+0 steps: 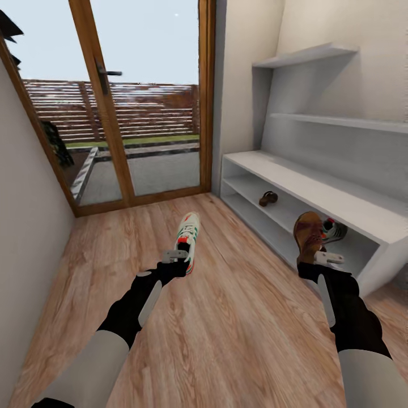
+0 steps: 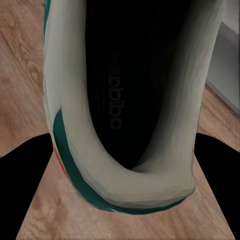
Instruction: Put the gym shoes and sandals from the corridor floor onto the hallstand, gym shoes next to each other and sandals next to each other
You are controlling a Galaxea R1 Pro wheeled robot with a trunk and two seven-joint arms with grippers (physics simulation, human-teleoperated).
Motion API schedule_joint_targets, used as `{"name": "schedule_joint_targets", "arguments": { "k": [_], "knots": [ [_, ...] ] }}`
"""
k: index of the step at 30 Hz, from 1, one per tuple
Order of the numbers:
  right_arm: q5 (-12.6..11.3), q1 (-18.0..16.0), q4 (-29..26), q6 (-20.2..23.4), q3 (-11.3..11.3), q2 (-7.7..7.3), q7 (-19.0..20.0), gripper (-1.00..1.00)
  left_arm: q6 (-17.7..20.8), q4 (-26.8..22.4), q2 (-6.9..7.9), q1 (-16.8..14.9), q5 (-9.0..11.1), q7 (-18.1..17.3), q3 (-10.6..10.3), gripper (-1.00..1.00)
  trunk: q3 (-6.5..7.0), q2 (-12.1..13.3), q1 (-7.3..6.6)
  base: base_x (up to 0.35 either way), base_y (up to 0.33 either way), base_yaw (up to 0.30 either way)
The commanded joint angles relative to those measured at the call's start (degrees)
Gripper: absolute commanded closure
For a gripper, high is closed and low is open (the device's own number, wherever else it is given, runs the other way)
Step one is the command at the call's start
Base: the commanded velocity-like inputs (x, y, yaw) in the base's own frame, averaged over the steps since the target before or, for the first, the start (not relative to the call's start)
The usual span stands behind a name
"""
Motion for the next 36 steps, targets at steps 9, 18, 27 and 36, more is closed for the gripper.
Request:
{"name": "schedule_joint_targets", "arguments": {
  "k": [9,18,27,36],
  "knots": [
    [0.22,-0.06,-0.06,0.32,0.01,0.0,-0.01,1.0,0.3,-0.08,0.01,-0.01,0.45,-0.02,0.0,1.0,0.18,-0.02,0.01,0.251,0.234,-0.254],
    [0.22,-0.06,-0.06,0.32,-0.01,-0.02,-0.01,1.0,0.3,-0.08,0.01,-0.01,0.45,0.01,-0.01,1.0,0.43,-0.02,0.01,0.289,0.179,-0.254],
    [0.22,-0.06,-0.06,0.32,0.02,0.0,-0.01,1.0,0.29,-0.08,0.01,-0.01,0.45,-0.01,0.0,1.0,0.69,-0.02,0.01,0.122,0.031,-0.254],
    [0.2,-0.04,-0.06,0.32,0.05,0.0,-0.01,1.0,0.29,-0.08,0.01,-0.01,0.45,0.02,0.0,1.0,0.95,-0.02,0.01,0.164,0.143,-0.254]
  ]
}}
